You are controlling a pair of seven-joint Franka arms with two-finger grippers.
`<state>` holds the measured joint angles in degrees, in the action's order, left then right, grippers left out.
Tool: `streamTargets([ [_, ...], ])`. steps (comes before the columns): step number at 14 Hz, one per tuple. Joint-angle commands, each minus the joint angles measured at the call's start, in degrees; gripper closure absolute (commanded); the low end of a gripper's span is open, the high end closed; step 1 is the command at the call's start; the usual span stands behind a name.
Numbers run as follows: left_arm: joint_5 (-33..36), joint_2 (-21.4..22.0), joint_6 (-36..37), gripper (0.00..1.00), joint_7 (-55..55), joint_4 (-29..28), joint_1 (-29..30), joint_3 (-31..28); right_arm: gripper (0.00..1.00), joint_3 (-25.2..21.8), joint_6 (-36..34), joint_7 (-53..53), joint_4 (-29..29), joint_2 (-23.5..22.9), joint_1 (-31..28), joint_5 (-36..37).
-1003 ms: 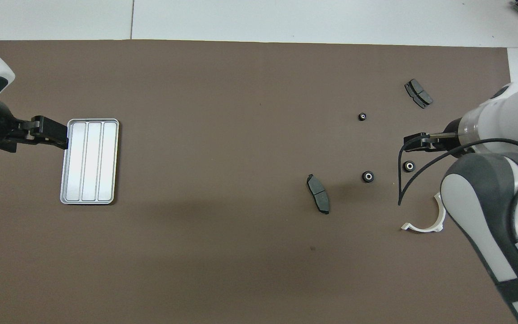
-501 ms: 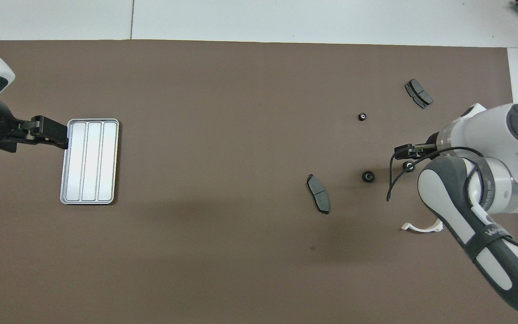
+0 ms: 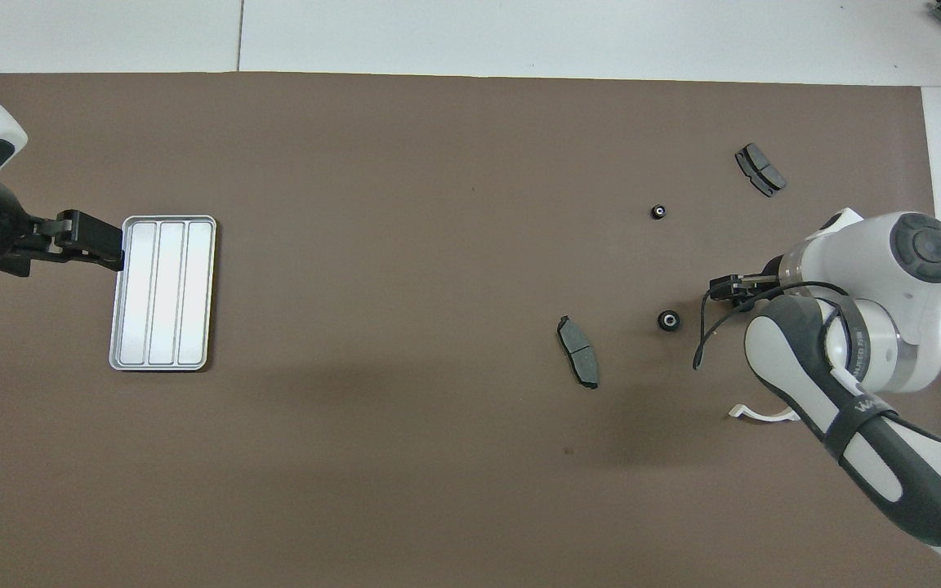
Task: Pick bearing gear from pile to tray
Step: 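Carry the gear to the table center and release it with the right gripper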
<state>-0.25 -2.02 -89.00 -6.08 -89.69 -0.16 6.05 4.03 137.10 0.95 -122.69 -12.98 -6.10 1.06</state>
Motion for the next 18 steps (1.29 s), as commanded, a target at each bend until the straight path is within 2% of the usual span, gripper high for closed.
streamTargets([
  [1, 0.6, 0.8, -0.3, 0.00, 0.1, -0.4, 0.5, 0.2, 0.11, 0.6, 1.3, 1.7, -1.7, 0.1, -0.9, -1.0],
  [5, 0.6, 0.8, -0.3, 0.00, 0.1, -0.4, 0.5, 0.2, 0.20, 0.6, 3.9, 1.9, -3.6, 0.2, -1.5, -1.0],
  [6, 0.6, 0.8, -0.3, 0.00, 0.1, -0.4, 0.5, 0.2, 0.25, 0.6, 3.9, 1.9, -3.6, 0.1, -1.5, -1.0],
  [7, 0.6, 0.8, -0.3, 0.00, 0.1, -0.4, 0.5, 0.2, 0.34, 0.6, 4.0, 1.9, -3.6, 0.1, -1.5, -1.0],
  [10, 0.6, 0.8, -0.3, 0.00, 0.1, -0.4, 0.5, 0.2, 0.78, 0.6, 4.1, 1.3, -3.3, 0.1, -1.6, -1.0],
  [12, 0.6, 0.8, -0.3, 0.00, 0.1, -0.4, 0.5, 0.2, 0.95, 0.6, 3.6, 1.2, -2.8, 0.1, -1.6, -1.0],
  [13, 0.6, 0.8, -0.3, 0.00, 0.1, -0.4, 0.5, 0.2, 0.99, 0.7, 3.1, 1.0, -2.4, 0.6, -1.2, -1.0],
  [16, 0.6, 0.8, -0.3, 0.00, 0.1, -0.4, 0.5, 0.1, 0.99, 1.7, -0.4, -4.8, -0.3, 1.7, 0.3, -1.0],
  [18, 0.6, 0.8, -0.3, 0.00, 0.1, -0.4, 0.5, 0.1, 0.99, 2.1, -3.9, -12.2, 2.9, 1.7, 4.5, -1.1],
])
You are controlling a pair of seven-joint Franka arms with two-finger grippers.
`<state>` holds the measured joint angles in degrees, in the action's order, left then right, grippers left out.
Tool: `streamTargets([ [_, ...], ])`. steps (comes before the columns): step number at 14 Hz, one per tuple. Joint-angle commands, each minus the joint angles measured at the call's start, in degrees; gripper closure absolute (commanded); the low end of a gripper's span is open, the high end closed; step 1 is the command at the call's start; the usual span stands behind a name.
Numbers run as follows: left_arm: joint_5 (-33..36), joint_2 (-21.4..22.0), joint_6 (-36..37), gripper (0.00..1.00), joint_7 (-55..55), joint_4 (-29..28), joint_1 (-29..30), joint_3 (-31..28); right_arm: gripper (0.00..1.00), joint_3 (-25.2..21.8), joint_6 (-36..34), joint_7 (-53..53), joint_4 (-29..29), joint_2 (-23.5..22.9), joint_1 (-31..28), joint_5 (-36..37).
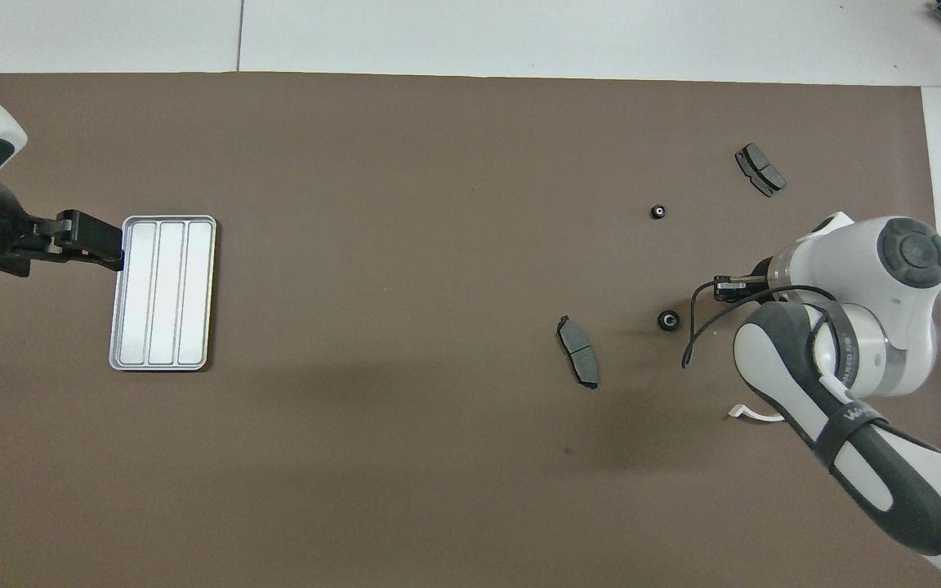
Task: Pick bearing gear from pile to tray
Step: 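Carry the gear to the table center and release it with the right gripper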
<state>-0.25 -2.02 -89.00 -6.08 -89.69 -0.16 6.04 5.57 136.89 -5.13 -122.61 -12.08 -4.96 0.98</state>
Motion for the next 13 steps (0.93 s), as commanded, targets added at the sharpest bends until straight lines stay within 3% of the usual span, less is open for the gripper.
streamTargets([
  [1, 0.6, 0.8, -0.3, 0.00, 0.1, -0.4, 0.5, 0.2, 0.99, 0.6, -4.7, -11.7, 4.2, 0.5, 6.2, -1.0],
  [9, 0.6, 0.8, -0.3, 0.00, 0.1, -0.4, 0.5, 0.2, 1.00, 0.6, -1.0, -46.0, 10.7, -3.5, 23.7, -1.0],
  [13, 0.6, 0.8, -0.3, 0.00, 0.1, -0.4, 0.5, 0.1, 1.00, 0.4, -2.1, -57.9, 20.8, -11.8, 30.5, 0.2],
])
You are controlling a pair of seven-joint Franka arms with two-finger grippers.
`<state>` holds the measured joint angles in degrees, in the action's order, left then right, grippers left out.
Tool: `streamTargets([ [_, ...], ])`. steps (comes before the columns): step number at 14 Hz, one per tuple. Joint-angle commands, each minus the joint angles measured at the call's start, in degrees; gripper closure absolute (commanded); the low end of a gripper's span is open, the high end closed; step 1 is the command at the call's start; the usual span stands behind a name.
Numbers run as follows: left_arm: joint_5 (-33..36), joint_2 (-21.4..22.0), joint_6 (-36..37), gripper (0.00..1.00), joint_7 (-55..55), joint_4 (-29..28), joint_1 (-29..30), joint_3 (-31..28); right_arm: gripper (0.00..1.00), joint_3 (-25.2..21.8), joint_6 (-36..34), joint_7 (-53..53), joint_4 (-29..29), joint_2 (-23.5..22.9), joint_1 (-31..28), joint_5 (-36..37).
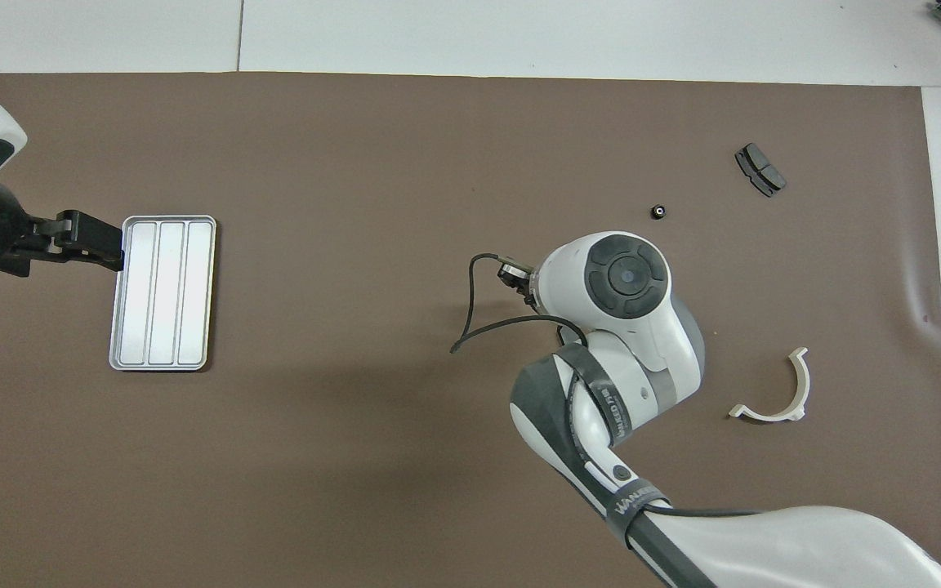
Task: Pick bearing gear from pile to tray
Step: 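Carry the gear to the table center and release it with the right gripper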
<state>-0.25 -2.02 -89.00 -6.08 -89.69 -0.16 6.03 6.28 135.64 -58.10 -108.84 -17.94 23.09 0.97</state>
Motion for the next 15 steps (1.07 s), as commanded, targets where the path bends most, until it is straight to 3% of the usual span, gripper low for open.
streamTargets([
  [1, 0.6, 0.8, -0.3, 0.00, 0.1, -0.4, 0.5, 0.2, 1.00, -0.4, -1.1, -8.1, 9.7, -8.0, 4.0, 0.4],
  [5, 0.6, 0.8, -0.3, 0.00, 0.1, -0.4, 0.5, 0.2, 0.98, -0.3, -3.4, -16.7, 16.6, -12.3, 7.3, 1.8],
  [10, 0.6, 0.8, -0.5, 0.00, 0.1, -0.4, 0.5, 0.2, 0.88, -0.2, -3.4, -18.2, 17.4, -14.8, 10.5, 5.0],
  [12, 0.6, 0.9, -0.2, 0.00, 0.1, -0.4, 0.5, 0.1, 0.71, -0.2, -3.4, -18.2, 17.1, -14.8, 10.6, 5.1],
  [14, 0.6, 0.9, -0.5, 0.00, 0.4, -0.2, 0.4, 0.2, 0.25, -0.2, -3.6, -18.1, 16.8, -14.7, 10.7, 5.2],
  [15, 0.6, 0.8, -0.6, 0.00, 0.1, 0.0, 0.3, 0.3, 0.18, -0.2, -3.9, -17.9, 16.8, -14.7, 10.6, 5.3],
])
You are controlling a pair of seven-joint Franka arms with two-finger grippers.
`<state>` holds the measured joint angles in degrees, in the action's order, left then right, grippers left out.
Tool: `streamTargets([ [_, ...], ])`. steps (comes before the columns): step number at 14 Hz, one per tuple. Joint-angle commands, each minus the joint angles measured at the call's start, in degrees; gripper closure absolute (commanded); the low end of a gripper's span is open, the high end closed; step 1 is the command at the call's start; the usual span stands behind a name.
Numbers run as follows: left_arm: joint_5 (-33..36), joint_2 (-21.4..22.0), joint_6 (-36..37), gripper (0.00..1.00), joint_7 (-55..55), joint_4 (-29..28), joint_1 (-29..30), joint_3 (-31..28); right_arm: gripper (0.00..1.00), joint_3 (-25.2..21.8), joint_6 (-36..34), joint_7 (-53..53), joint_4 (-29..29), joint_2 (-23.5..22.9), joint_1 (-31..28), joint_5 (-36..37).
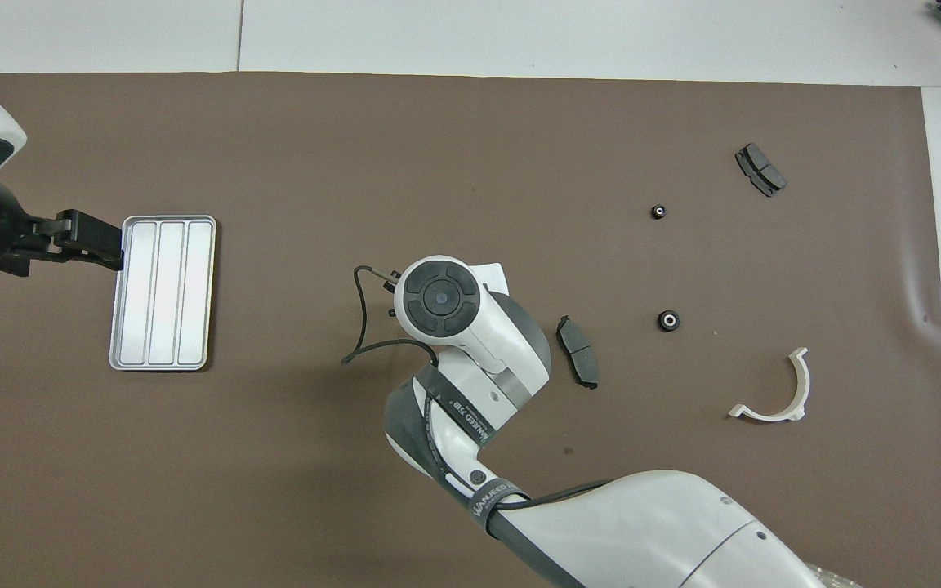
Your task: Pick bearing gear from pile to tray
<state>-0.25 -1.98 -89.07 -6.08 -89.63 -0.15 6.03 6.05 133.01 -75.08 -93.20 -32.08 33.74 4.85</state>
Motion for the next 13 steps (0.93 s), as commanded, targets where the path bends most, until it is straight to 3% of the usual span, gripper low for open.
streamTargets([
  [1, 0.6, 0.9, -0.1, 0.00, 0.5, -0.2, 0.0, 0.4, 0.16, -0.1, -2.0, -0.4, 1.3, -0.4, -0.2, 1.6],
  [5, 0.3, 1.6, -0.8, 0.00, -0.1, -0.9, -0.6, 0.7, 0.13, -0.3, -4.7, 7.6, 0.1, 1.3, -2.8, 2.9],
  [8, -0.3, 1.4, -3.9, 0.00, -1.6, -0.9, -1.5, 1.2, 0.08, -0.3, -4.2, 18.7, -5.0, 5.3, -7.9, 2.4],
  [10, -0.3, 0.1, -5.4, 0.00, -8.7, -0.6, -6.0, 1.3, 0.00, -0.2, -3.8, 25.6, -10.9, 9.6, -12.1, 1.9],
  [13, 0.2, -4.0, -10.2, 0.00, -21.2, -0.5, -14.7, 1.3, 0.00, -0.1, -3.6, 37.4, -17.9, 14.8, -17.7, 1.0],
])
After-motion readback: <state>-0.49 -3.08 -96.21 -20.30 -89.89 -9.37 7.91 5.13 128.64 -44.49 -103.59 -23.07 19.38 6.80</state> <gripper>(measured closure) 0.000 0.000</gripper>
